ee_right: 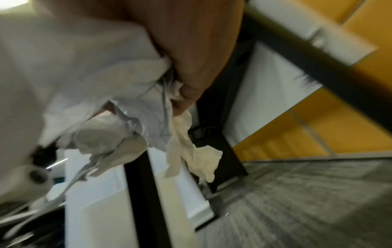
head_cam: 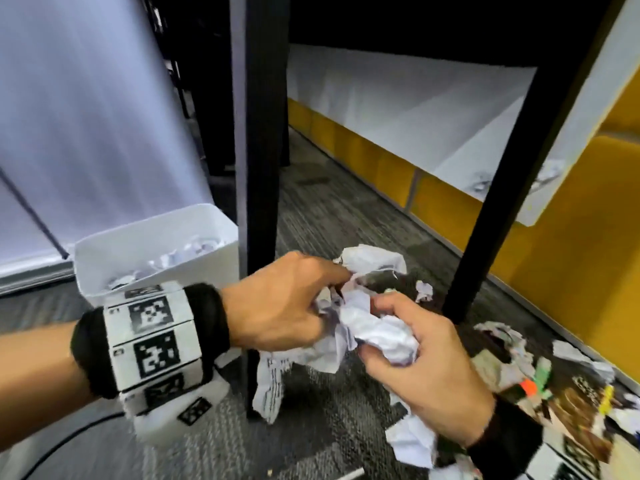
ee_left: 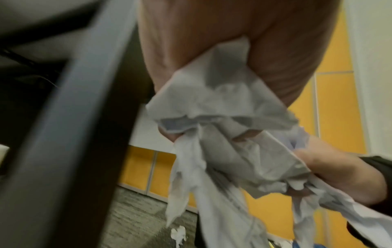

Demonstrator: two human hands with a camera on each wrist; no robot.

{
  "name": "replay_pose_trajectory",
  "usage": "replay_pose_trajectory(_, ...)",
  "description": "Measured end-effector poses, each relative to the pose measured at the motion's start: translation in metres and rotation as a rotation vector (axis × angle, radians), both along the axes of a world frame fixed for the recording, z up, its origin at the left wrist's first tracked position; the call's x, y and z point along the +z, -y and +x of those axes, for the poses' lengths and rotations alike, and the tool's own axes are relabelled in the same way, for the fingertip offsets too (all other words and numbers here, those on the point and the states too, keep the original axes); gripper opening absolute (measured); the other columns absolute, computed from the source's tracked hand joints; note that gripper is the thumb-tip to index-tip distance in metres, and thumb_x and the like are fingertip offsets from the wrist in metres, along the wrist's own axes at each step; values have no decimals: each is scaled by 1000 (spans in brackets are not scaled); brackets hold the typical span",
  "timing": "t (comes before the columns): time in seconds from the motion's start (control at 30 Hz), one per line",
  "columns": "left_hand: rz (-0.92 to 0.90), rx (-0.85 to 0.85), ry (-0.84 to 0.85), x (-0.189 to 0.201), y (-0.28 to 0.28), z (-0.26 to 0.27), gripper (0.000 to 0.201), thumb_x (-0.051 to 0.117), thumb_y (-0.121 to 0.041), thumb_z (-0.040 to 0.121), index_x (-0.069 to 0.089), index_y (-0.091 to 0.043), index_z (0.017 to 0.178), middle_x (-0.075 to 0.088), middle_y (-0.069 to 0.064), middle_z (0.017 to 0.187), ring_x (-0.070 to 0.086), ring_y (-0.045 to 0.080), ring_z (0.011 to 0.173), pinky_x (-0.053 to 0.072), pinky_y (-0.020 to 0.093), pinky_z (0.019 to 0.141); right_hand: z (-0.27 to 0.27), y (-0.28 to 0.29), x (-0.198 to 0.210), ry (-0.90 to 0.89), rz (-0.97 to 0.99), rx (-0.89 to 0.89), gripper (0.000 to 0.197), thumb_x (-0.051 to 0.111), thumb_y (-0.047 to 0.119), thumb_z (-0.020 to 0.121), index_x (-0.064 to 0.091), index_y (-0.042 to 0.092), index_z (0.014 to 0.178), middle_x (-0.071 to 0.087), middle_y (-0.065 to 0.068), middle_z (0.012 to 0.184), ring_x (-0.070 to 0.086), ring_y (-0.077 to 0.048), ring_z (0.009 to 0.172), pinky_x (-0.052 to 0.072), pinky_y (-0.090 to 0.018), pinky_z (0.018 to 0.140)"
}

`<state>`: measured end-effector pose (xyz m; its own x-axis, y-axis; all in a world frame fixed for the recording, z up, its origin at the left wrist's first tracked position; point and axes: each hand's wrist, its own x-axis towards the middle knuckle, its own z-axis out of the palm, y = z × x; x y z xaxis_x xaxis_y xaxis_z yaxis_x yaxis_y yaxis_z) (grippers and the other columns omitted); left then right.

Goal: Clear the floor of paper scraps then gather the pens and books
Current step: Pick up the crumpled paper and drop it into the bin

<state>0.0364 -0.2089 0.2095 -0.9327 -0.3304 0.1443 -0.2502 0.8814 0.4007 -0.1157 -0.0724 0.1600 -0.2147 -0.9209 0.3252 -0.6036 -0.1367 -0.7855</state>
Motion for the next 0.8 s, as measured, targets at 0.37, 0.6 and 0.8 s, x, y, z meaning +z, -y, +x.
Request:
replay_pose_trajectory(0.37,222,119,-21,56,78,141,24,63,6,78,68,-12,94,72,9,82,69,31,74,56,45,63,147,96,29,-269,-228,110,40,60,32,74,52,30,113,57,6,100,58,-13,89,44,-19,73)
replay_pose_trajectory(0.6,278,303,-191,32,174,188,27,62,-7,79,70,-18,102,73,11,88,58,11,72,58,45,72,206,195,34,-191,-155,2,39,65,16,80,50,27,115,55,1,107,53,-16,98,40,-24,79)
replay_pose_trajectory(0.8,324,553,-199,-6,233,185,14,60,-4,80,62,-17,81,67,0,67,56,15,61,46,25,55,205,277,20,-191,211,-128,40,61,13,86,46,21,122,53,-10,123,51,-28,111,39,-32,87)
